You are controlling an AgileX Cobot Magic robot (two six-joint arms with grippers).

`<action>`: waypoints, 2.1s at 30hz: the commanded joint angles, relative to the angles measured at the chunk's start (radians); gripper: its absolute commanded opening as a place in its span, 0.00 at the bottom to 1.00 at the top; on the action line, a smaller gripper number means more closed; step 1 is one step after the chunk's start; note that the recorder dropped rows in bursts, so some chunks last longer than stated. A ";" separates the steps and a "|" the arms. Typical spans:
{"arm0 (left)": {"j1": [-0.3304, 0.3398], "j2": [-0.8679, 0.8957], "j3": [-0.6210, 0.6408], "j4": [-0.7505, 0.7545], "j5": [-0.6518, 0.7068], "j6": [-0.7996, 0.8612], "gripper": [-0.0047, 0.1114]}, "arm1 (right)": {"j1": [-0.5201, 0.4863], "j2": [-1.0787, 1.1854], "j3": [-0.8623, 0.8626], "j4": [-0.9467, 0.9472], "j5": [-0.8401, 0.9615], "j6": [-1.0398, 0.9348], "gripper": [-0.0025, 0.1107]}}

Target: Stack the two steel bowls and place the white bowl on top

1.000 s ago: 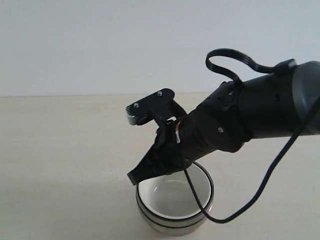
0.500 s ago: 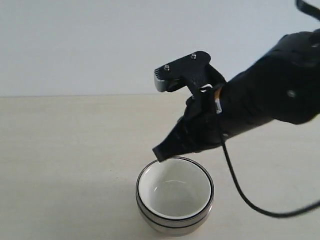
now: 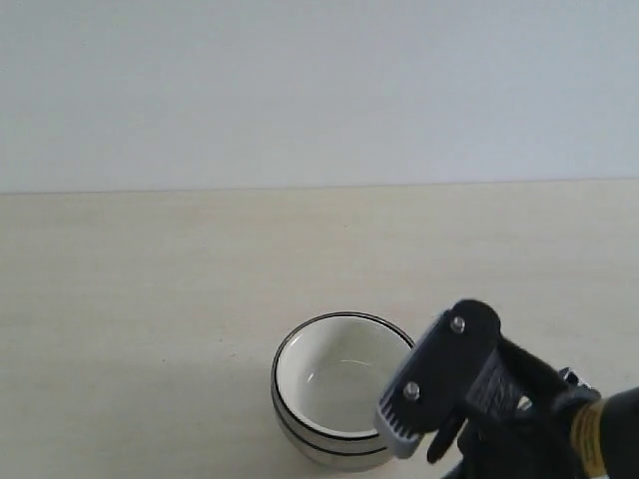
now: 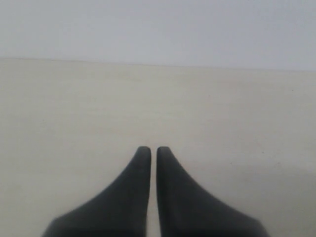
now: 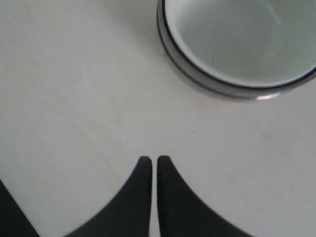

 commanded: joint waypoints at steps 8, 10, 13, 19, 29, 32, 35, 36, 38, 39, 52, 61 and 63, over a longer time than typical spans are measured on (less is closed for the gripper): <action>-0.005 -0.003 0.003 0.000 -0.008 -0.005 0.07 | 0.001 0.320 0.014 -0.002 -0.301 0.028 0.02; -0.005 -0.003 0.003 0.000 -0.008 -0.005 0.07 | 0.001 0.379 0.014 -0.002 -0.354 0.016 0.02; -0.005 -0.003 0.003 0.000 -0.008 -0.005 0.07 | 0.001 0.435 0.014 -0.002 -0.430 0.011 0.02; -0.005 -0.003 0.003 0.000 -0.008 -0.005 0.07 | -0.056 0.458 0.012 -0.002 -0.517 -0.027 0.02; -0.005 -0.003 0.003 0.000 -0.008 -0.005 0.07 | -0.263 0.458 0.012 0.007 -0.541 -0.007 0.02; -0.005 -0.003 0.003 0.000 -0.008 -0.005 0.07 | -0.261 0.458 0.012 0.007 -0.546 0.001 0.02; -0.005 -0.003 0.003 0.000 -0.008 -0.005 0.07 | -0.249 0.458 0.012 0.007 -0.572 0.022 0.02; -0.005 -0.003 0.003 0.000 -0.008 -0.005 0.07 | -0.247 0.458 0.012 0.007 -0.586 0.024 0.02; -0.005 -0.003 0.003 0.000 -0.008 -0.005 0.07 | -0.238 0.458 0.012 0.007 -0.629 0.038 0.02; -0.005 -0.003 0.003 0.000 -0.008 -0.005 0.07 | -0.238 0.458 0.012 0.007 -0.650 0.045 0.02; -0.005 -0.003 0.003 0.000 -0.008 -0.005 0.07 | -0.238 0.441 0.012 0.007 -0.692 0.056 0.02; -0.005 -0.003 0.003 0.000 -0.008 -0.005 0.07 | -0.238 0.143 0.012 0.007 -0.500 0.043 0.02; -0.005 -0.003 0.003 0.000 -0.008 -0.005 0.07 | -0.238 0.045 0.012 0.007 -0.448 0.043 0.02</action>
